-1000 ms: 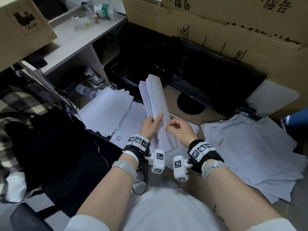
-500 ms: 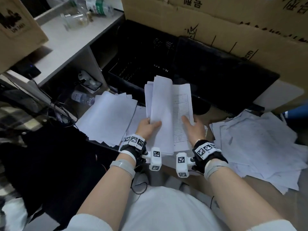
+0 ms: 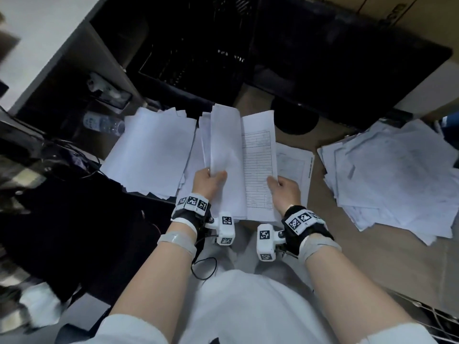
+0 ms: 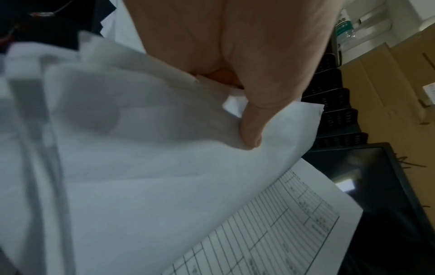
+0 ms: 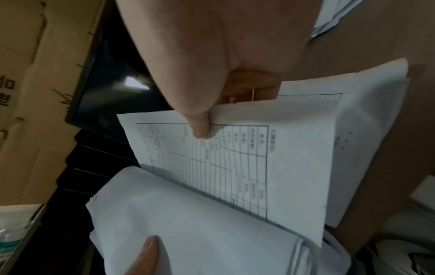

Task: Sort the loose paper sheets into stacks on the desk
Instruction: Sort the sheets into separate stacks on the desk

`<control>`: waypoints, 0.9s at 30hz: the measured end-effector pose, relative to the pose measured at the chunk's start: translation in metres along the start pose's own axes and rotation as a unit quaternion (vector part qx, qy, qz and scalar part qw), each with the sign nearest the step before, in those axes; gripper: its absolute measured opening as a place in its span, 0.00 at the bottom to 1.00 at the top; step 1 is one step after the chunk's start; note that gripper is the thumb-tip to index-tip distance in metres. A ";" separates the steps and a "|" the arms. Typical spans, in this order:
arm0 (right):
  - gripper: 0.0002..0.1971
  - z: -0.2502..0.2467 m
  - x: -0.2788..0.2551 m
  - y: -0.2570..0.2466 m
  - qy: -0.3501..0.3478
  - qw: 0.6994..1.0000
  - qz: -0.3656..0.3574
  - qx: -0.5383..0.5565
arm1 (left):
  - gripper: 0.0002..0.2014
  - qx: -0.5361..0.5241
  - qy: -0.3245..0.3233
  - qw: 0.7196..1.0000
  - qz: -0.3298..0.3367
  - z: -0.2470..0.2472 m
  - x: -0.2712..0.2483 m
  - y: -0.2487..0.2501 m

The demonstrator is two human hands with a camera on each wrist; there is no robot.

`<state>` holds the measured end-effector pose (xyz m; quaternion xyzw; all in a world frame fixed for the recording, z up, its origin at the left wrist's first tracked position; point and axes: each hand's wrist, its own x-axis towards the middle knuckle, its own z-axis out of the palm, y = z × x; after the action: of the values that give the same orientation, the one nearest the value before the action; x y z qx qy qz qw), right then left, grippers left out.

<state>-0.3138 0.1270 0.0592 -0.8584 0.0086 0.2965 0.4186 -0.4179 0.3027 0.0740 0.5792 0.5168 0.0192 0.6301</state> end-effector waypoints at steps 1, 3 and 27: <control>0.20 -0.002 0.002 0.006 0.007 1.000 0.011 -0.008 | 0.05 0.001 0.011 1.000 -0.008 0.002 0.000 -0.004; 0.18 -0.011 0.007 0.018 0.034 0.998 0.051 -0.026 | 0.09 -0.002 0.048 0.999 -0.016 0.007 0.004 -0.013; 0.33 -0.062 0.076 0.057 0.032 0.978 0.137 -0.156 | 0.13 0.087 0.124 0.988 -0.025 0.078 0.001 -0.013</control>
<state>-0.2347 0.0628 0.0084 -0.9126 0.0934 0.3217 0.2345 -0.3724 0.2438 0.0476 0.6119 0.6047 0.0301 0.5089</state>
